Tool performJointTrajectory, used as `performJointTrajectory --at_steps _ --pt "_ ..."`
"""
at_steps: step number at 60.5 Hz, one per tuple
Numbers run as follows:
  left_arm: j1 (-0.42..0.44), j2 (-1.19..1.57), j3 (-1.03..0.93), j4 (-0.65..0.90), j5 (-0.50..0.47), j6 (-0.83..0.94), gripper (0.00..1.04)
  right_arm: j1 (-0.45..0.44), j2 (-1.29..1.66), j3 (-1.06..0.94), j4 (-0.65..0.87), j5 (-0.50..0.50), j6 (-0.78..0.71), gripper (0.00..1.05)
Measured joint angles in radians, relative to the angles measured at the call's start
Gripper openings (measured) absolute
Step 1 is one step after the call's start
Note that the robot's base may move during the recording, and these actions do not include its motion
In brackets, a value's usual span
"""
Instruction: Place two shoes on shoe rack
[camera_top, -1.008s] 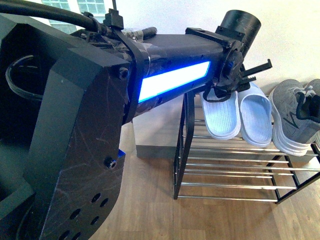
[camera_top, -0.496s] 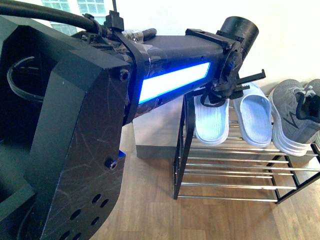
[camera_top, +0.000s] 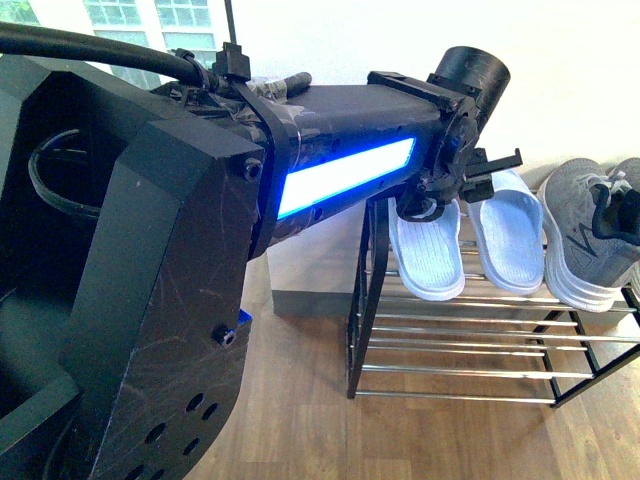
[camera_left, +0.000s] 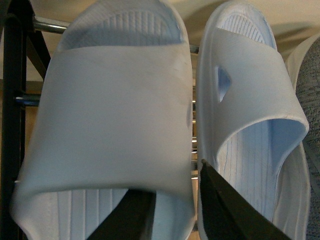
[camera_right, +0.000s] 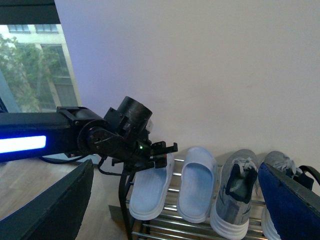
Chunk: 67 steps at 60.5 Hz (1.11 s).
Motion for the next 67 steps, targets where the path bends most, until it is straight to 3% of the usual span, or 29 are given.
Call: performJointTrajectory --at_steps 6,15,25,28,31,36,67 --pt "0.001 0.000 0.000 0.006 -0.001 -0.006 0.54 0.000 0.000 0.000 0.000 0.000 0.000 0.95" --pt "0.002 -0.003 0.000 0.010 -0.006 -0.014 0.82 0.000 0.000 0.000 0.000 0.000 0.000 0.95" --pt "0.002 -0.019 0.000 0.001 -0.018 -0.021 1.02 0.000 0.000 0.000 0.000 0.000 0.000 0.95" --pt "0.003 -0.024 0.000 0.001 -0.019 -0.021 0.99 0.000 0.000 0.000 0.000 0.000 0.000 0.95" --pt "0.006 -0.038 0.000 -0.003 -0.025 -0.026 0.88 0.000 0.000 0.000 0.000 0.000 0.000 0.95" --pt "0.010 -0.100 -0.084 0.052 -0.015 -0.037 0.97 0.000 0.000 0.000 0.000 0.000 0.000 0.95" --pt "0.046 -0.485 -0.838 0.406 -0.031 -0.138 0.95 0.000 0.000 0.000 0.000 0.000 0.000 0.95"
